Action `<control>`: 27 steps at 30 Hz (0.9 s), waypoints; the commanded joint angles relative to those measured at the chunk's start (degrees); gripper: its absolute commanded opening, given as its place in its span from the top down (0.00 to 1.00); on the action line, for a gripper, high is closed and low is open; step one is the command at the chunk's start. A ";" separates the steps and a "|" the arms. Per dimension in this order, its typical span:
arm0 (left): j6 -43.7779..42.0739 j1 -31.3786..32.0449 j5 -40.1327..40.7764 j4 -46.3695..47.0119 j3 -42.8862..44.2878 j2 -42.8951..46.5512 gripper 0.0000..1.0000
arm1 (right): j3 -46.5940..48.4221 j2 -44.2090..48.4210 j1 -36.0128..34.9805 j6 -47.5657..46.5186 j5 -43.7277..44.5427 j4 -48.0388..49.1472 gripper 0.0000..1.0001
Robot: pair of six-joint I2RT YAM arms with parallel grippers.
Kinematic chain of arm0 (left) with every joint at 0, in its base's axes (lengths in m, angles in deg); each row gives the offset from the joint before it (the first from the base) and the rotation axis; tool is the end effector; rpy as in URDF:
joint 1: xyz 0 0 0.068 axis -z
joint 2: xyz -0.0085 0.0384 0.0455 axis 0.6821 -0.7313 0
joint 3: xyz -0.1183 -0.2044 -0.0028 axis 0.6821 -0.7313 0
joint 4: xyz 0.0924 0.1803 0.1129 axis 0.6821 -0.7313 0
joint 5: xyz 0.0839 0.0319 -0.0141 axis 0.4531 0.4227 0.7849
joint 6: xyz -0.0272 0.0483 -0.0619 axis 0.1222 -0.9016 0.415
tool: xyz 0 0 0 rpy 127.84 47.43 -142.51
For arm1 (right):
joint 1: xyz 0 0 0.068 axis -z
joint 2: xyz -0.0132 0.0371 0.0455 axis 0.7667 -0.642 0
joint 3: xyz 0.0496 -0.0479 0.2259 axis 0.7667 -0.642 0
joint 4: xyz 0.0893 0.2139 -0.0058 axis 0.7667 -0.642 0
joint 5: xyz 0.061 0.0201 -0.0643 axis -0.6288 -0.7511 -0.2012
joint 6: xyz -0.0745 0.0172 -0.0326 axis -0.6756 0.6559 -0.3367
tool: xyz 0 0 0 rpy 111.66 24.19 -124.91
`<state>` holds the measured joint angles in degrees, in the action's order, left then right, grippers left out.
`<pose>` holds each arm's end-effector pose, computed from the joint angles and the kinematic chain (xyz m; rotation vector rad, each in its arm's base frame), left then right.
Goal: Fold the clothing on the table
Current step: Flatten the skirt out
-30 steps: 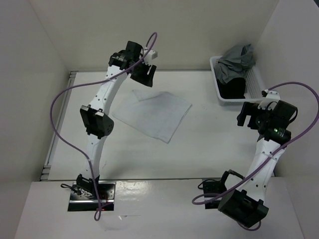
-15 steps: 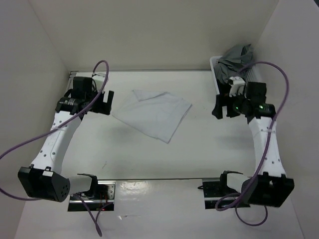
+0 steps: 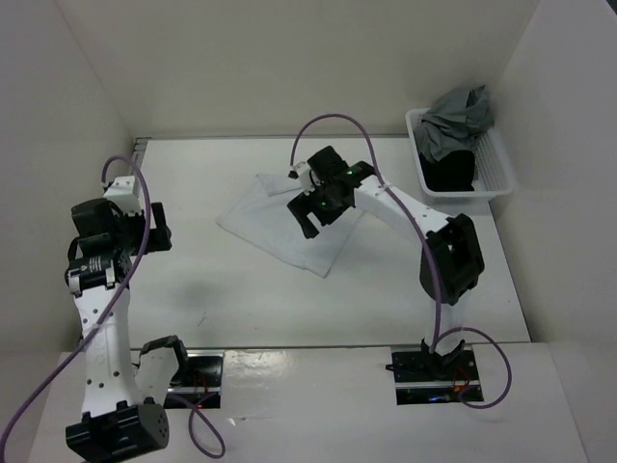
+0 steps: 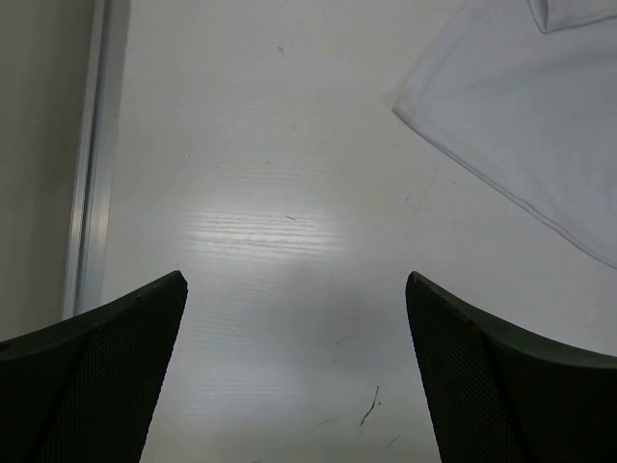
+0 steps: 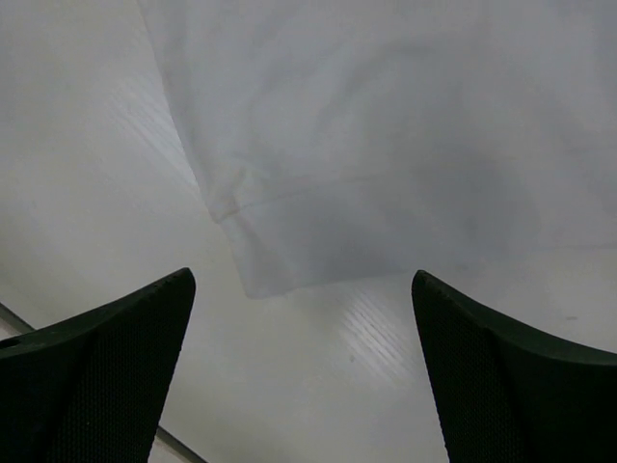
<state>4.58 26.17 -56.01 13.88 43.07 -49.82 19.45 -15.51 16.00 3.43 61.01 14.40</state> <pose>0.1937 0.0480 0.2985 -0.2076 2.0987 0.0376 0.2999 0.2164 0.2157 -1.0421 2.4272 0.3478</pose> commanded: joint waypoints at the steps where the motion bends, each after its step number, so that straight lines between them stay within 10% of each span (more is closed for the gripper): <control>1: 1.17 -4.51 -5.13 2.86 -1.55 2.43 0.00 | 6.22 -4.27 -1.52 6.67 1.41 2.98 0.04; 27: 1.17 -14.62 -6.63 3.38 -2.08 9.20 0.00 | 15.81 -24.05 -6.10 23.21 16.08 15.74 0.02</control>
<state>4.58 11.94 -61.80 15.13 41.24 -41.01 33.11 -39.37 10.60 25.55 74.19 27.21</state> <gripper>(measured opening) 1.000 0.975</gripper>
